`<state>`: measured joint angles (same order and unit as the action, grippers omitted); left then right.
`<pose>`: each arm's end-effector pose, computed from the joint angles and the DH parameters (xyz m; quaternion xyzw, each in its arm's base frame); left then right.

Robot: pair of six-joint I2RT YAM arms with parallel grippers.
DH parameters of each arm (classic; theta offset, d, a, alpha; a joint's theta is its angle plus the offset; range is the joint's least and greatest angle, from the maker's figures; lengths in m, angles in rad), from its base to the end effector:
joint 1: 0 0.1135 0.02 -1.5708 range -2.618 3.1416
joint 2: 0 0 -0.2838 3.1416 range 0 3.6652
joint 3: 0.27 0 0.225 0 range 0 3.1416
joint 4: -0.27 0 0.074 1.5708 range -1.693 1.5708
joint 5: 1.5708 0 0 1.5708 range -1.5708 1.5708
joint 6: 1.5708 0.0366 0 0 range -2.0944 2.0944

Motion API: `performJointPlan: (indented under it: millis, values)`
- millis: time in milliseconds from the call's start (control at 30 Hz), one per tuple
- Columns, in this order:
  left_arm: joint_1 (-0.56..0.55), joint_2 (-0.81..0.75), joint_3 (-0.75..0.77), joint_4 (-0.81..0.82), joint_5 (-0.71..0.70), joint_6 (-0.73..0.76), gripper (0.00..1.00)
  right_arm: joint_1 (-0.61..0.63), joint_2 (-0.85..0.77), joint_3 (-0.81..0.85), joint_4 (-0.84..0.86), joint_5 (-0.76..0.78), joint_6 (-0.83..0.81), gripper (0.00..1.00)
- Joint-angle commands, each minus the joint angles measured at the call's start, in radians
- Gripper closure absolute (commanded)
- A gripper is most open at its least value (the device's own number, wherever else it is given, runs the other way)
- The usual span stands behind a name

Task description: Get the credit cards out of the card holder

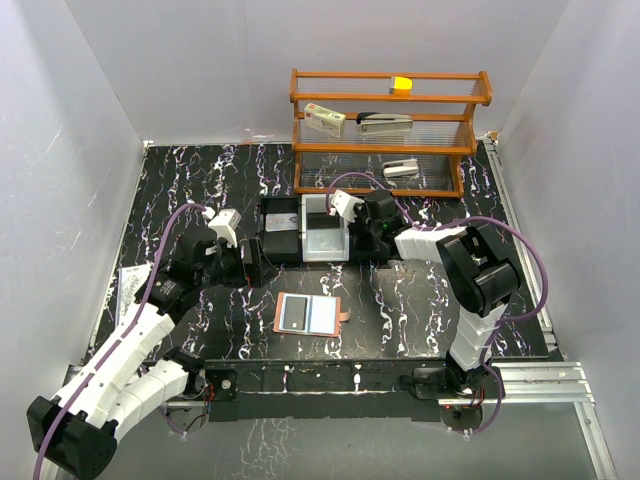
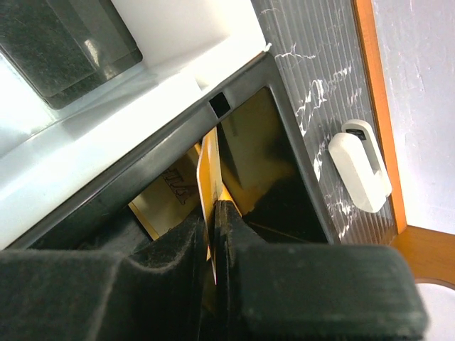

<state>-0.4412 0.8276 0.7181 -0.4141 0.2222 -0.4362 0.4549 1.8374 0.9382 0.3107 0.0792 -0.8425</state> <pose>0.1277 -0.0692 0.3036 0.0576 0.8605 -0.2980 0.4091 0.3324 0.1593 0.1935 -0.5174 0.7134 -0.1250 0.4557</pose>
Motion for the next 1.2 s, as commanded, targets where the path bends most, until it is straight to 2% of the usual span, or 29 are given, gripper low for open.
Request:
performJointPlan:
  millis: [0, 200, 300, 667, 967, 1033, 1167]
  values:
    - [0.002, -0.001, -0.009, 0.012, 0.022, -0.004, 0.01, -0.012, -0.007, 0.048, 0.002, -0.038, -0.014, 0.91]
    - [0.003, 0.005, -0.011, 0.02, 0.027, -0.008, 0.01, -0.015, -0.005, 0.049, -0.021, -0.036, -0.022, 0.87]
    - [0.002, 0.01, -0.011, 0.026, 0.033, -0.01, 0.01, -0.015, -0.006, 0.048, -0.025, -0.038, -0.022, 0.82]
    - [0.003, 0.03, -0.003, 0.035, 0.063, -0.018, 0.01, -0.015, -0.013, 0.035, -0.007, -0.031, -0.001, 0.75]
    - [0.003, 0.03, -0.015, 0.049, 0.077, -0.034, 0.01, -0.016, -0.018, 0.032, -0.019, -0.065, 0.02, 0.67]
    - [0.002, 0.034, -0.014, 0.046, 0.08, -0.03, 0.01, -0.016, -0.02, 0.032, -0.021, -0.076, 0.026, 0.62]
    - [0.002, 0.039, -0.012, 0.039, 0.08, -0.022, 0.01, -0.016, -0.015, 0.039, -0.035, -0.081, 0.027, 0.61]
